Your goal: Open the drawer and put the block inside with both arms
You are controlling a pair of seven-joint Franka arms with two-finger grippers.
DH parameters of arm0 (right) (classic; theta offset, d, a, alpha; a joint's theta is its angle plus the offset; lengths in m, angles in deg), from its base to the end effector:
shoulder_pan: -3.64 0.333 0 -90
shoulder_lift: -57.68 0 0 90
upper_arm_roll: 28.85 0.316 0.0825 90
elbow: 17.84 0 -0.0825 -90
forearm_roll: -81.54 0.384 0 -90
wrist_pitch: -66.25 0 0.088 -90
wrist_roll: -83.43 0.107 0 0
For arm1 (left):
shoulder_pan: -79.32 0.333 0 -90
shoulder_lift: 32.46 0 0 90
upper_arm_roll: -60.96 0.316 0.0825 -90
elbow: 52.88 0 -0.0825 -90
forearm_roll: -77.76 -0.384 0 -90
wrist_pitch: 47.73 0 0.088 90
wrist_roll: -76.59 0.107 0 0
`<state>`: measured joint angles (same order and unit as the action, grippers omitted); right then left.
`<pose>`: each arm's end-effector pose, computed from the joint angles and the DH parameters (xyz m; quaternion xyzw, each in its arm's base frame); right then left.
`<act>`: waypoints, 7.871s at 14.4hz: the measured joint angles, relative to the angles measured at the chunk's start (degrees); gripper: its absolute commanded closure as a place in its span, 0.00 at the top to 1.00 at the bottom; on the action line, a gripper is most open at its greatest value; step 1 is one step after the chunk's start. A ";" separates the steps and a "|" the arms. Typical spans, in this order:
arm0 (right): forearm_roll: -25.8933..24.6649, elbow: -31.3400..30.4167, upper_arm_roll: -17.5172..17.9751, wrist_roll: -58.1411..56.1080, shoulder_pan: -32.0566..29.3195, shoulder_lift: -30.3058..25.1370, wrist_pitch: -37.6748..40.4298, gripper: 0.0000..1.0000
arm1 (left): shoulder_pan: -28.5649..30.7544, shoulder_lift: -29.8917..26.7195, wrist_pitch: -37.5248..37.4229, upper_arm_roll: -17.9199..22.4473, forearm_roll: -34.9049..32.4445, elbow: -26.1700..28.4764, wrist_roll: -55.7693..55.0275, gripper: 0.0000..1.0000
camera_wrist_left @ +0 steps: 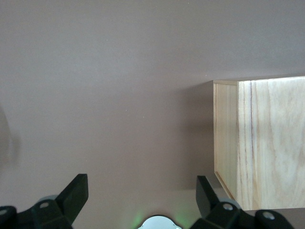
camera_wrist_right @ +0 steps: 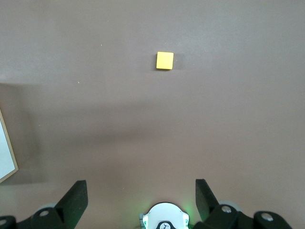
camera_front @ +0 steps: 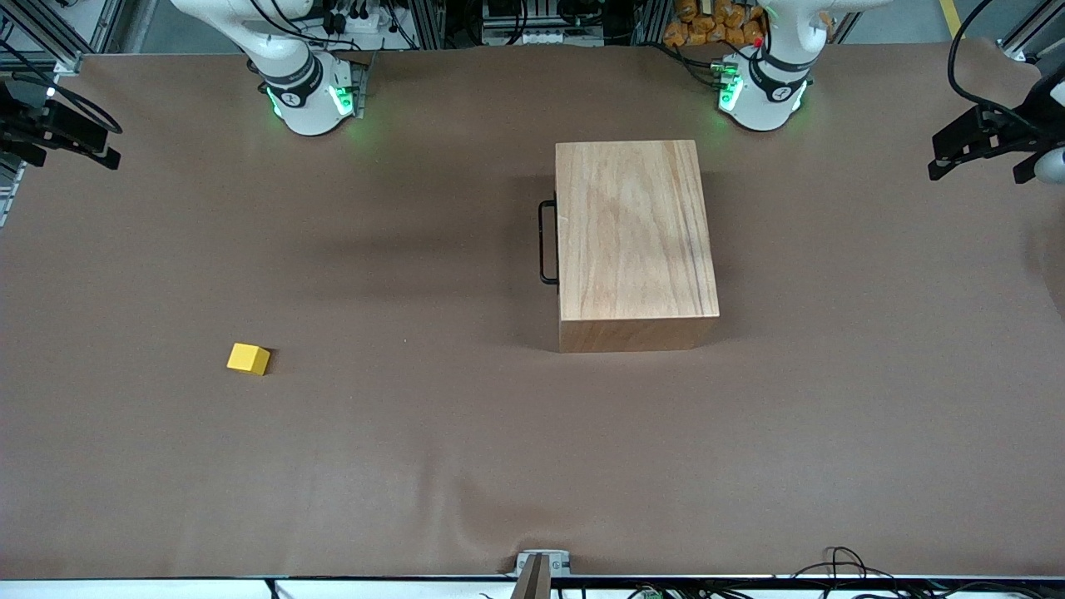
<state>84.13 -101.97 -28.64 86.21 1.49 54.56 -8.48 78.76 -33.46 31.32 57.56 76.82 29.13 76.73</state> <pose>0.5072 -0.0114 0.6787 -0.9976 0.0364 0.0549 0.0216 0.5265 -0.0348 0.6819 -0.9992 0.0343 0.0168 0.0092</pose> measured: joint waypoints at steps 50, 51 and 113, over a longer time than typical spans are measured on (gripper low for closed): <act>-0.31 -6.67 -0.51 0.07 -0.10 0.31 -4.61 1.00 | -56.84 38.90 24.14 6.61 -1.41 -8.27 -66.79 1.00; -0.32 -6.95 -0.55 0.07 -0.10 0.30 -5.23 1.00 | -57.06 39.19 24.19 6.61 -2.25 -8.27 -66.79 1.00; 1.91 -22.88 -0.96 0.59 -1.93 38.79 -65.03 0.40 | -61.86 44.77 50.82 4.71 -6.73 -8.43 -66.66 1.00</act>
<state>86.04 -124.85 -29.60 86.80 -0.44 93.35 -73.51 16.91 11.31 82.14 62.26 70.09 20.70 10.07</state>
